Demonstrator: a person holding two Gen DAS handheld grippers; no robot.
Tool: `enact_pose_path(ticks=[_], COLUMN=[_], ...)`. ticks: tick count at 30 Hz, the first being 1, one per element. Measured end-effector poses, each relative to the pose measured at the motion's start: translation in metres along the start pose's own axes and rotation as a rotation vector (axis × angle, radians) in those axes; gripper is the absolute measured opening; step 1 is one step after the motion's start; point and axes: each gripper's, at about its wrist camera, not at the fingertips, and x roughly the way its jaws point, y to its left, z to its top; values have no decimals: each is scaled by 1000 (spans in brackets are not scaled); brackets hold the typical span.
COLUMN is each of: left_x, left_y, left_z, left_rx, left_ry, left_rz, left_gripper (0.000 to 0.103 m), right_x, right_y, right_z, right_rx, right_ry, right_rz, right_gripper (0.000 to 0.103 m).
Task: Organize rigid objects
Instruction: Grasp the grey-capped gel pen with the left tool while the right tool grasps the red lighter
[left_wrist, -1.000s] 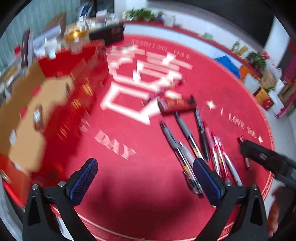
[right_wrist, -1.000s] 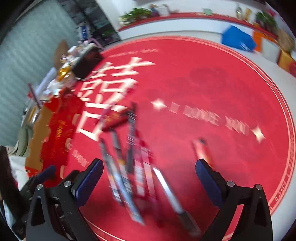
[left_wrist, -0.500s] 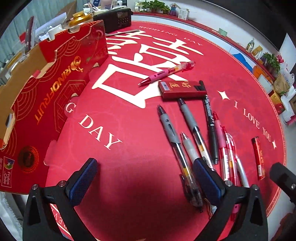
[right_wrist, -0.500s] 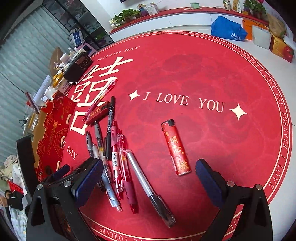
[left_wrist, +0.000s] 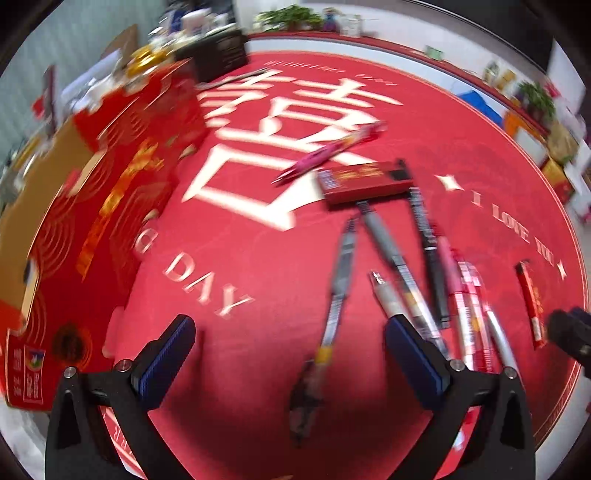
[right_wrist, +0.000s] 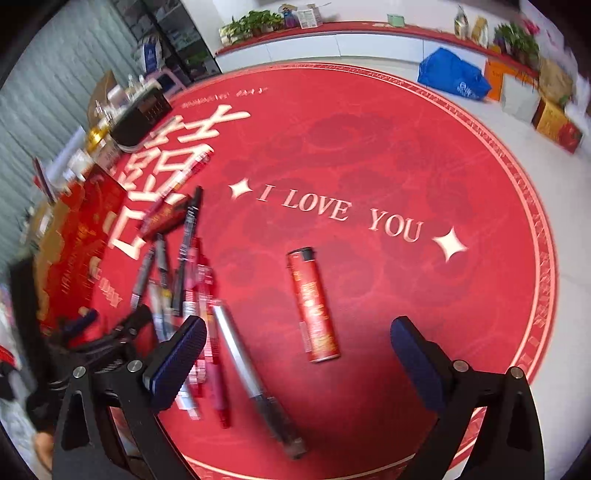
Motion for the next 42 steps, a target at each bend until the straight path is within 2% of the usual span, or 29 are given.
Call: enact_pose_path(ticks=[3, 4, 5, 8, 9, 14, 16, 18, 20, 27, 30, 32, 33, 34, 35, 36, 37, 38, 39, 40, 41, 42], left_x=[-1, -1, -1, 5, 4, 9, 8, 8, 8, 9, 9, 9, 9, 7, 4, 2, -1, -5, -7, -10, -12, -12], left_y=[-9, -10, -8, -3, -1, 10, 9, 9, 9, 5, 4, 2, 1, 0, -3, -5, -8, -12, -14, -16, -15, -13], left_z=[3, 3, 2, -2, -4, -9, -9, -9, -9, -10, -4, -3, -3, -4, -5, -6, -8, -10, -12, -13, -14, -15], left_rx=[55, 65, 77, 105, 95, 33, 43, 40, 42, 75, 91, 95, 97, 101, 112, 124, 138, 159, 172, 179, 168, 143], left_ry=[-33, -42, -52, -64, -84, -120, -136, -137, -137, -169, -131, -110, -108, -108, -108, -109, -109, -109, -107, -102, -89, -76], left_rz=[10, 7, -1, -9, -27, -109, -106, -108, -109, -132, -139, -142, -143, -145, -153, -161, -170, -184, -193, -198, -207, -221], left_gripper=[103, 103, 103, 103, 103, 103, 103, 103, 103, 103, 103, 101, 99, 94, 87, 82, 71, 55, 45, 23, 11, 11], right_x=[9, 12, 18, 21, 22, 21, 20, 21, 27, 25, 22, 17, 16, 15, 14, 13, 13, 12, 11, 10, 10, 9], right_y=[0, 0, -1, 6, 9, 10, 10, 12, 20, 21, 24, 30, 32, 34, 35, 34, 34, 32, 32, 31, 30, 29], right_z=[2, 3, 4, 4, 3, -1, -2, -3, -7, -11, -13, -13, -14, -14, -14, -14, -14, -15, -16, -17, -18, -19], right_rx=[-45, -54, -63, -126, -146, -167, -172, -200, -257, -248, -254, -271, -275, -277, -274, -268, -258, -247, -242, -235, -229, -224], right_ry=[10, 12, 30, 9, 4, -14, -15, -1, 31, 15, 10, 2, 1, 0, -2, -1, 1, 1, 0, -2, -4, -6], right_rz=[-44, -56, -68, -126, -141, -139, -133, -115, -100, -103, -100, -91, -89, -88, -88, -88, -87, -83, -81, -80, -79, -76], right_gripper=[100, 95, 85, 70, 68, 69, 69, 77, 99, 99, 89, 67, 61, 51, 36, 29, 22, 20, 20, 20, 20, 20])
